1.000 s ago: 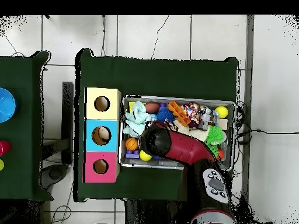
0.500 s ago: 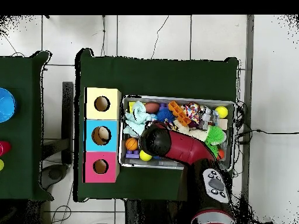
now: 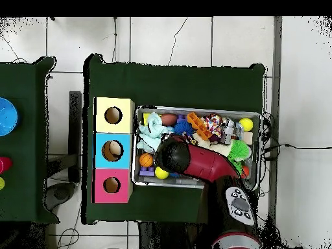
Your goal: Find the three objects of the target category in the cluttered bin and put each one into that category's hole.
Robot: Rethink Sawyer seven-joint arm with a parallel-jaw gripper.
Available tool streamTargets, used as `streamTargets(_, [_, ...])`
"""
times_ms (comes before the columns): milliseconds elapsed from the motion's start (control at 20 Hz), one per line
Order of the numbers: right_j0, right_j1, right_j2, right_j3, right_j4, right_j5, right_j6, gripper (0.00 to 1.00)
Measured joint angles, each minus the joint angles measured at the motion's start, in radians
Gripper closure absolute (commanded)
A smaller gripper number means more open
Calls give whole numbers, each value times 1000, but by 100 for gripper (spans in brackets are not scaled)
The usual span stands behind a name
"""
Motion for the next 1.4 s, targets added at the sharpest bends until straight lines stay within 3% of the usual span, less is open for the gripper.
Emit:
streamTargets(500, [-1, 19, 0, -58, 0, 3, 0, 0])
streamTargets(850, [0, 24, 0, -136, -1, 96, 0, 0])
streamTargets(1400, [-5, 19, 2, -153, -16, 109, 0, 0])
